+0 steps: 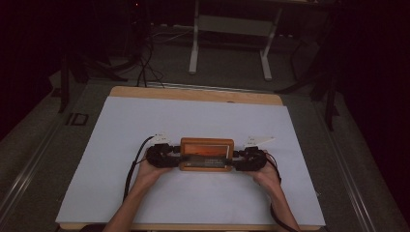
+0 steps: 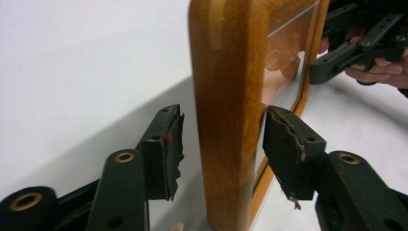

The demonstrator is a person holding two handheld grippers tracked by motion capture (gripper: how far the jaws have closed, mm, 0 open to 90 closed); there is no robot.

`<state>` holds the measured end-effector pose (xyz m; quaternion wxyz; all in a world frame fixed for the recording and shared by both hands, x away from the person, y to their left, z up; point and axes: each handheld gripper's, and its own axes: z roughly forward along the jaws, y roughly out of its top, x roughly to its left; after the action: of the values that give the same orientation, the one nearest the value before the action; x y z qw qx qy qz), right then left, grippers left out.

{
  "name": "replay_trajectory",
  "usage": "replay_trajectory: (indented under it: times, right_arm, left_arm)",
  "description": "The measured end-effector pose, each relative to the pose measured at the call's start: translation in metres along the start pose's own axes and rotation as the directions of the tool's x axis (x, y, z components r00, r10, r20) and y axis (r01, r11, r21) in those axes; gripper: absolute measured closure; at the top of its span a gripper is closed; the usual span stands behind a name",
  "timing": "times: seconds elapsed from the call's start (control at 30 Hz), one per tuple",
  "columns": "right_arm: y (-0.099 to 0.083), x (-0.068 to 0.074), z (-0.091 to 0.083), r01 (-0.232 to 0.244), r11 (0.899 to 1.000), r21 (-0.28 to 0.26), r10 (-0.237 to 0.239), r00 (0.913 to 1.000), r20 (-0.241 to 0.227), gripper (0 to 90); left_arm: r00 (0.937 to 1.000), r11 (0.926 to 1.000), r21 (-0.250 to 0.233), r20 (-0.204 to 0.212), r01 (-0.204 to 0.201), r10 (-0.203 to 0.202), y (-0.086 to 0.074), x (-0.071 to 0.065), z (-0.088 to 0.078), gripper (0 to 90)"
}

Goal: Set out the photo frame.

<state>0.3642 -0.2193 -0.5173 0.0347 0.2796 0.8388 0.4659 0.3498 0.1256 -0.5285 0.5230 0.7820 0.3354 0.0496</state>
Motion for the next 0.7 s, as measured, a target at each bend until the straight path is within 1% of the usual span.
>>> replay_trajectory:
  times: [0.2, 0.4, 0.53, 0.6, 0.7]
  right_arm:
    - [0.001, 0.002, -0.005, 0.003, 1.0, -0.01, -0.003, 0.9999, 0.012, 48.5]
    - [0.002, 0.001, -0.019, 0.005, 0.999, -0.036, -0.004, 0.9995, 0.03, 46.1]
    - [0.002, 0.0, -0.028, 0.004, 0.999, -0.048, -0.002, 0.9991, 0.041, 44.5]
    - [0.001, -0.001, -0.031, 0.001, 0.999, -0.052, 0.001, 0.9989, 0.046, 44.0]
    - [-0.001, -0.003, -0.035, 0.002, 0.999, -0.044, 0.001, 0.9985, 0.055, 44.6]
  left_arm:
    - [0.9999, 0.9999, -0.012, -0.006, -0.011, 0.011, 0.002, 0.0, -0.007, 44.7]
    - [0.9998, 0.9996, -0.025, -0.018, -0.013, 0.012, 0.004, -0.001, -0.015, 42.5]
    - [0.9995, 0.9997, -0.016, -0.027, -0.019, 0.018, 0.004, -0.001, -0.023, 41.7]
    - [0.9994, 0.9996, -0.011, -0.022, -0.026, 0.026, 0.005, -0.001, -0.028, 42.4]
    - [0.9974, 0.9987, 0.004, -0.052, -0.05, 0.05, 0.005, -0.003, -0.035, 42.0]
